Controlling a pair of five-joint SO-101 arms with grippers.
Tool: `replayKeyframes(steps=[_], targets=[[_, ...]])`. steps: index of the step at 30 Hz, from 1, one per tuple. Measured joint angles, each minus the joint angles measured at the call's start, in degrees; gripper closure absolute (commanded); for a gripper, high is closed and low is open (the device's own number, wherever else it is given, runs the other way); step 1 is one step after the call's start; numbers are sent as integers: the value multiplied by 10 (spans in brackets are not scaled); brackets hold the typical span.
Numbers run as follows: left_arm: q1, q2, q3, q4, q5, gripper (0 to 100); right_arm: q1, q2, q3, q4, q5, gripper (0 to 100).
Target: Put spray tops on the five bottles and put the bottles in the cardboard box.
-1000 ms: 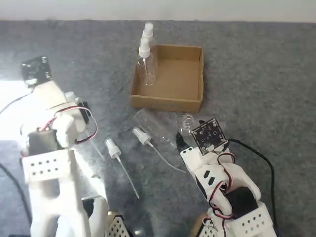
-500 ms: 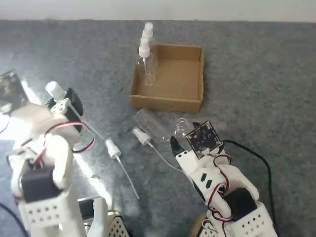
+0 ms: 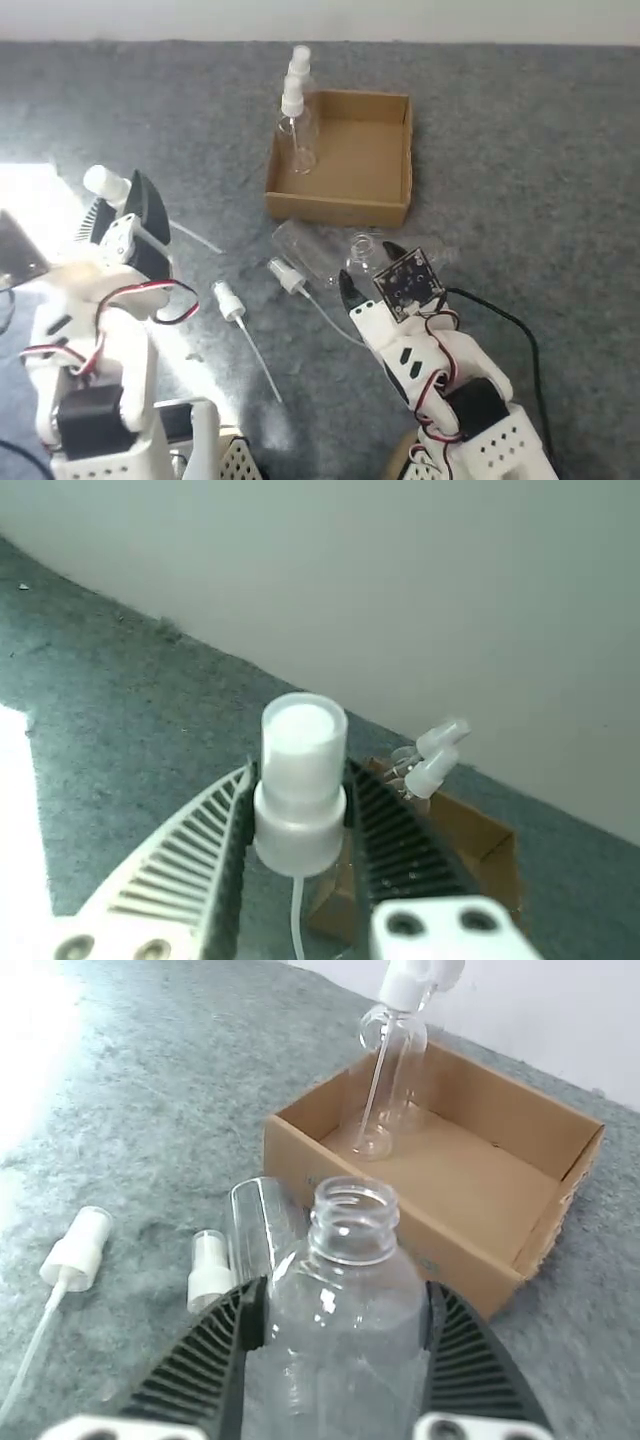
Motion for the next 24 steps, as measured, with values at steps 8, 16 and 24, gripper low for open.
replayKeyframes(steps=[8, 16, 24], targets=[[53, -19, 0, -23, 9, 949, -46, 0, 18, -10, 0, 862], [65, -22, 0, -25, 35, 949, -75, 0, 21, -11, 0, 862], [100, -22, 0, -25, 39, 949, -102, 0, 76, -72, 29, 862]])
